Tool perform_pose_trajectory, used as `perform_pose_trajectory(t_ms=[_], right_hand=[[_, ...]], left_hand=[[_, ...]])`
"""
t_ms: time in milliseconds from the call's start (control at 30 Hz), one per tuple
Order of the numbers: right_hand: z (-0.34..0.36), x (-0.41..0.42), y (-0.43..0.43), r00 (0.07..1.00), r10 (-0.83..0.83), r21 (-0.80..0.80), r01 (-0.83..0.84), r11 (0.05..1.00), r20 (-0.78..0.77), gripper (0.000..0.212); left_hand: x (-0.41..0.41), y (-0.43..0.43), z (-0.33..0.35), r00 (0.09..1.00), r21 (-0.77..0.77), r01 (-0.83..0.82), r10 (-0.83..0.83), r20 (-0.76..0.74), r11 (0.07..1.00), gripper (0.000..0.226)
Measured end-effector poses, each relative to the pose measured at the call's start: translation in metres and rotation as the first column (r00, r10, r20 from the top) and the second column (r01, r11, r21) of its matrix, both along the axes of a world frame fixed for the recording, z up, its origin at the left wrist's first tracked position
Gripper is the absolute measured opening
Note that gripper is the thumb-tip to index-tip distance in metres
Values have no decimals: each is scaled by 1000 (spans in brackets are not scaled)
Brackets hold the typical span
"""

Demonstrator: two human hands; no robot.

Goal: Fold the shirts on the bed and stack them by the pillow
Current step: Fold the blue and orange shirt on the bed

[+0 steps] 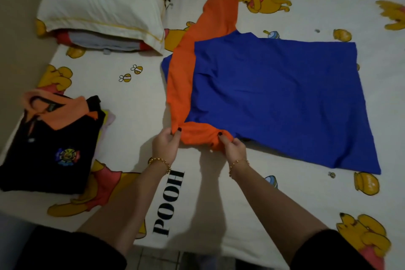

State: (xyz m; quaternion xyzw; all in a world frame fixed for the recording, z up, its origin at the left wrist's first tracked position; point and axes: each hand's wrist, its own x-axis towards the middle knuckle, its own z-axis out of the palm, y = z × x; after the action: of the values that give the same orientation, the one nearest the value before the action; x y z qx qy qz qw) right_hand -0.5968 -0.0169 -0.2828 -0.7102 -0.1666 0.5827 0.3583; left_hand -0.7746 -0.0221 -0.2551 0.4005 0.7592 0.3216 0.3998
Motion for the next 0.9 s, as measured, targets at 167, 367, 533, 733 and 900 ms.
perform_pose_trajectory(t_ms=[167,367,533,733,900], right_hand=[[23,16,6,998,32,81,-28,996,-47,24],[59,35,-17,810,571,40,-580,814,136,19],[65,48,-36,724,605,149,-673,724,332,41],[92,46,-38,711,456,235,-644,728,535,20],[108,45,-41,916,402,31,-402,915,16,29]], left_hand=[[9,0,25,998,93,-5,-1,70,996,31],[23,-9,49,917,-5,-215,204,344,977,32],[35,-23,61,880,-209,43,62,471,977,34],[29,-34,71,969,-237,150,-96,226,960,39],[35,-31,79,924,-171,-51,112,365,984,44]])
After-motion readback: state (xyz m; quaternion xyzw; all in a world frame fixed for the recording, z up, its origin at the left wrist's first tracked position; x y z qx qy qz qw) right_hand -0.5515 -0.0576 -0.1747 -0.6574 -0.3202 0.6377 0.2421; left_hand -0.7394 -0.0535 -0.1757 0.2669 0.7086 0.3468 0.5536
